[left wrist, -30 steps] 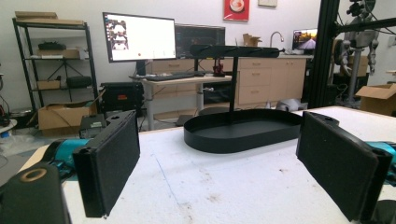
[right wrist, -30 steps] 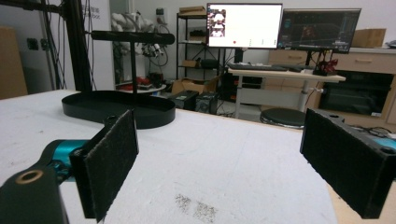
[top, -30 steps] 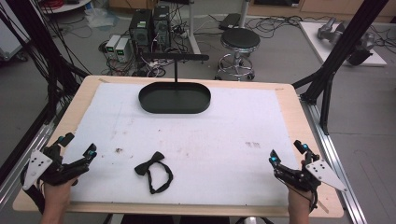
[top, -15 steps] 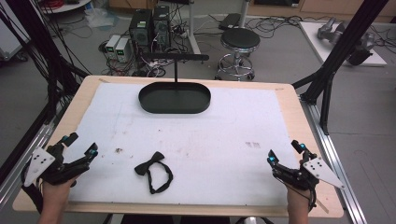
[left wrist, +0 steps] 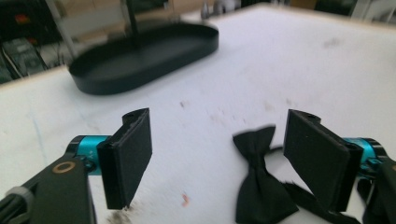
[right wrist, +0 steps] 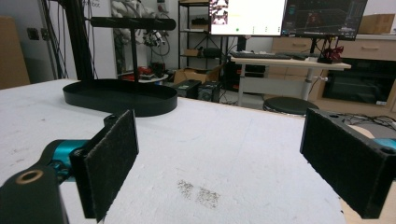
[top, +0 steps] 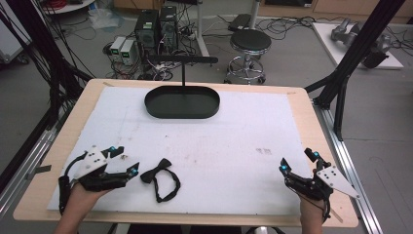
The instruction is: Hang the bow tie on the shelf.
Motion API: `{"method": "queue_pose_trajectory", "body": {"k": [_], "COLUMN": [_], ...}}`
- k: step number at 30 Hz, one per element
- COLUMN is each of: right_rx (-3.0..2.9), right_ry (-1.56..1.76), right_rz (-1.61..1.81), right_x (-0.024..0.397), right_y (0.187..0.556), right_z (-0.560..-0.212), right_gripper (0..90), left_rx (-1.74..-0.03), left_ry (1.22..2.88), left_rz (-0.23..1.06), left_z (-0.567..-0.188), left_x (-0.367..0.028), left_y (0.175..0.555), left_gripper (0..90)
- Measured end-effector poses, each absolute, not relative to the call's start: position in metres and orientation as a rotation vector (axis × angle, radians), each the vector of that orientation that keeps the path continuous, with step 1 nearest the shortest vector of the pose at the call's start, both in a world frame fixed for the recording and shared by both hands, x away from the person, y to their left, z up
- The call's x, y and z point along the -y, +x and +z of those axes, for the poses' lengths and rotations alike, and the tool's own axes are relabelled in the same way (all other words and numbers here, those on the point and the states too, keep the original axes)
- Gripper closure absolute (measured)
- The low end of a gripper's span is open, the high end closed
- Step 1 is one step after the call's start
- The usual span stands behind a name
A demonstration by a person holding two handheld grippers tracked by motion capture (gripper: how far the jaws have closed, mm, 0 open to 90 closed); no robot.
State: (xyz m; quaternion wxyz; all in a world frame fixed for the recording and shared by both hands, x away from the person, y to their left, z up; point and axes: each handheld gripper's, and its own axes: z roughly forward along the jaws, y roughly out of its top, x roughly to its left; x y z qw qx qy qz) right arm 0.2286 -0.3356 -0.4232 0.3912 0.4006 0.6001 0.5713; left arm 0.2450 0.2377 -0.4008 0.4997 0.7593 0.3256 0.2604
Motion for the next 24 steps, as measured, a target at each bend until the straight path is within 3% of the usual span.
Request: {"method": "queue_pose_trajectory", "body": {"k": [4, 9, 14, 24], "right_rx": [-1.528, -1.541, -1.553, -1.532], "right_ry": [1.001, 0.997, 0.984, 0.997], "right_rz": [1.46, 1.458, 1.459, 1.464], "right_x": [0.334, 0.331, 0.327, 0.331], "right_y": [0.23, 0.233, 0.236, 0.234], "right_z": [-0.423, -0.423, -0.423, -0.424], "right_gripper": [10.6, 10.6, 10.6, 10.6], "left_rx": [-0.789, -0.841, -0.844, -0.88], "left_ry": [1.965, 2.077, 2.166, 2.221], "left_rz": [0.63, 0.519, 0.519, 0.392], "left_z": [-0.407, -0.414, -0.423, -0.427], "left_x": [-0.221, -0.202, -0.187, -0.178], "left_y": [0.249, 0.262, 0.273, 0.285], "left_gripper": [29.3, 29.3, 35.0, 48.0]}}
